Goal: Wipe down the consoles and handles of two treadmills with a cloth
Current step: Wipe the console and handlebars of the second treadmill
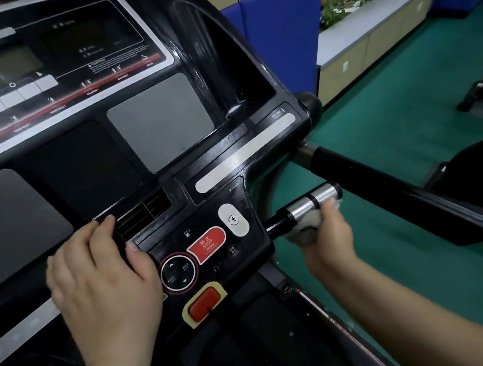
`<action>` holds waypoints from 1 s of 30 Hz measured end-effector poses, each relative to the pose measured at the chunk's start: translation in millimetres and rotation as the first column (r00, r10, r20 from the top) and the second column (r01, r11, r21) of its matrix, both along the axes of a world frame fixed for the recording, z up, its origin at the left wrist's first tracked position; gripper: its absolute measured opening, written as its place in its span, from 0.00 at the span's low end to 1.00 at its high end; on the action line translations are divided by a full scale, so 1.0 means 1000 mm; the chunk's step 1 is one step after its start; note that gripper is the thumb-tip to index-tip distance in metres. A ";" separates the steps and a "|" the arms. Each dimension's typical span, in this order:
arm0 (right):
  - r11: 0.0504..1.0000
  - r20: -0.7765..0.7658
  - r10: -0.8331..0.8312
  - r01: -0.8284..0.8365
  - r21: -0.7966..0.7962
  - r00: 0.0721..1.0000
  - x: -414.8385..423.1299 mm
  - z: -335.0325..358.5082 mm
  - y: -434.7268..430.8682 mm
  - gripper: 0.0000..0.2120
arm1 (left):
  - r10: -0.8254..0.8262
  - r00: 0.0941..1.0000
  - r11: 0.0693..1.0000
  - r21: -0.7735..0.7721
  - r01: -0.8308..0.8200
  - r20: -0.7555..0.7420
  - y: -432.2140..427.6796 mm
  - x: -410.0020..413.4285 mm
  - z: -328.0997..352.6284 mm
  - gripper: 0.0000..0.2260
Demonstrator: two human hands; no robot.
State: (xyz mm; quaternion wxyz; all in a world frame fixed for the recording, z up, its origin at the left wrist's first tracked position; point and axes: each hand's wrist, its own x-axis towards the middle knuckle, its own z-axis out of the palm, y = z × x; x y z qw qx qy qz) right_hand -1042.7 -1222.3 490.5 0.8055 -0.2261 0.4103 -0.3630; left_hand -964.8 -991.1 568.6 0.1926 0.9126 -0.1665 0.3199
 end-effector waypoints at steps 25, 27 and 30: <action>0.690 -0.291 0.124 -0.293 -0.662 0.949 -0.008 0.088 0.011 0.23 | -0.047 0.996 0.998 0.025 0.049 -0.076 0.006 -0.004 0.006 0.19; 0.501 -0.362 0.092 -0.358 -0.788 0.927 0.011 0.099 0.002 0.22 | -0.042 0.995 0.998 0.032 0.045 -0.090 0.006 -0.003 0.007 0.21; 0.078 -0.462 -0.044 -0.458 -0.886 0.886 0.048 0.108 -0.011 0.23 | -0.034 0.991 0.999 0.011 0.036 -0.127 0.005 -0.003 0.009 0.20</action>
